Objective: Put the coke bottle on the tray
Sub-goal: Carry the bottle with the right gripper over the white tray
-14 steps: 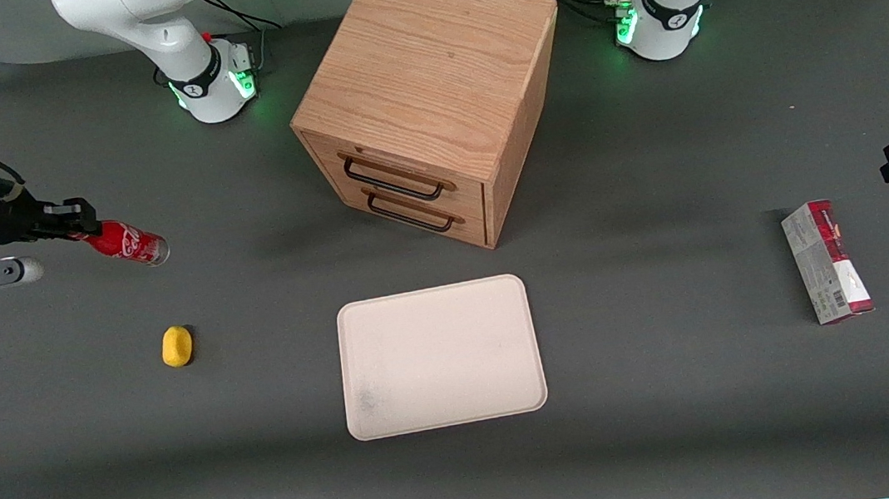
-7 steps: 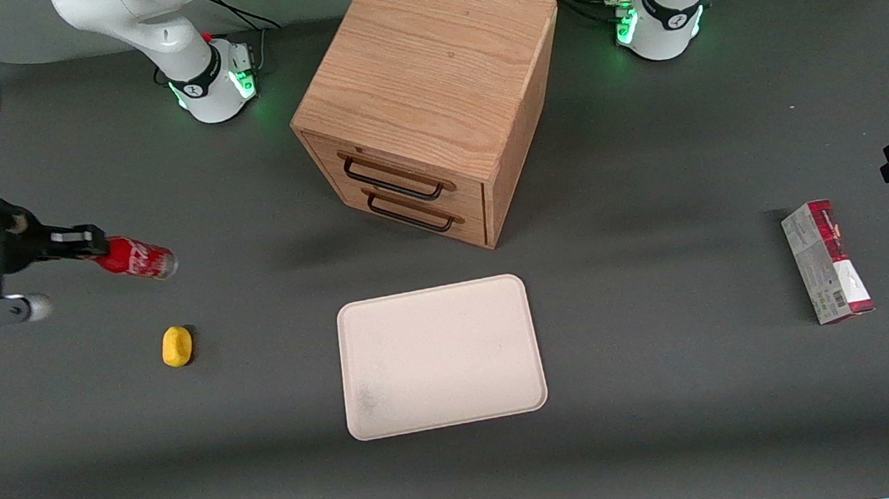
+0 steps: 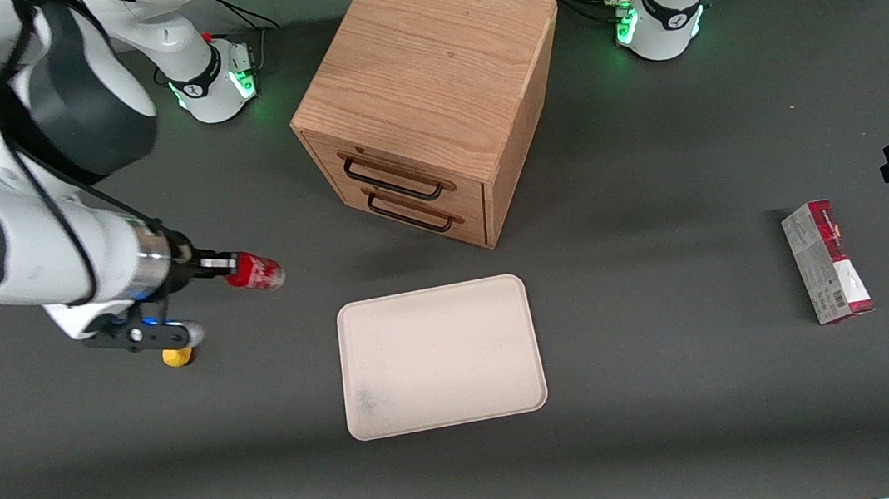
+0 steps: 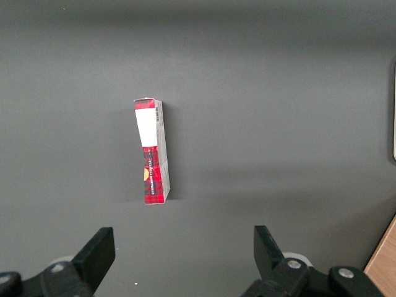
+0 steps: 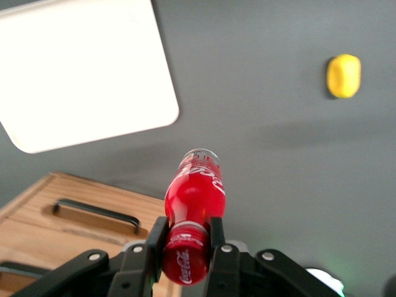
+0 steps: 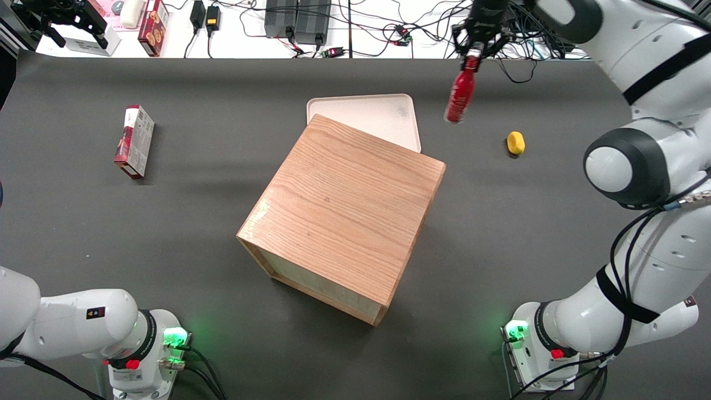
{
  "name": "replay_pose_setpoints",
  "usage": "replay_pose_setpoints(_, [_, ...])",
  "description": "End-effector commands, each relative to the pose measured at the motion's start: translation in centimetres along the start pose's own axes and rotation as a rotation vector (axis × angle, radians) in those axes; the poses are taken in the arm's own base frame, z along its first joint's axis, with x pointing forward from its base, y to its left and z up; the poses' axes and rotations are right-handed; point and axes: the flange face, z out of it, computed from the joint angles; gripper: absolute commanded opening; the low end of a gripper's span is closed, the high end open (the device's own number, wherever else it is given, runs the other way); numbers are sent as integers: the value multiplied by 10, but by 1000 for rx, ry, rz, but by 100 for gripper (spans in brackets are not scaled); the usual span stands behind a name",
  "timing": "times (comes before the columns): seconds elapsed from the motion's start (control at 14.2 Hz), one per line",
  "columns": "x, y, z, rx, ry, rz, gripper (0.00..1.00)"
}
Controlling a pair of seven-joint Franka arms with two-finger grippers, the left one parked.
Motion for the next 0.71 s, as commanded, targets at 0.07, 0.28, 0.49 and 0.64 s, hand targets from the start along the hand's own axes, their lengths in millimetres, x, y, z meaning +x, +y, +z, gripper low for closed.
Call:
replay_pose_setpoints(0.07, [12, -39, 18, 27, 41, 55, 0])
replay_pose_setpoints(0.28, [44, -56, 43, 64, 90, 81, 0])
replay_pose_setpoints(0.49, [78, -66, 71, 97, 172, 103, 0])
replay_pose_setpoints(0.64, [93, -68, 83, 122, 206, 117, 0])
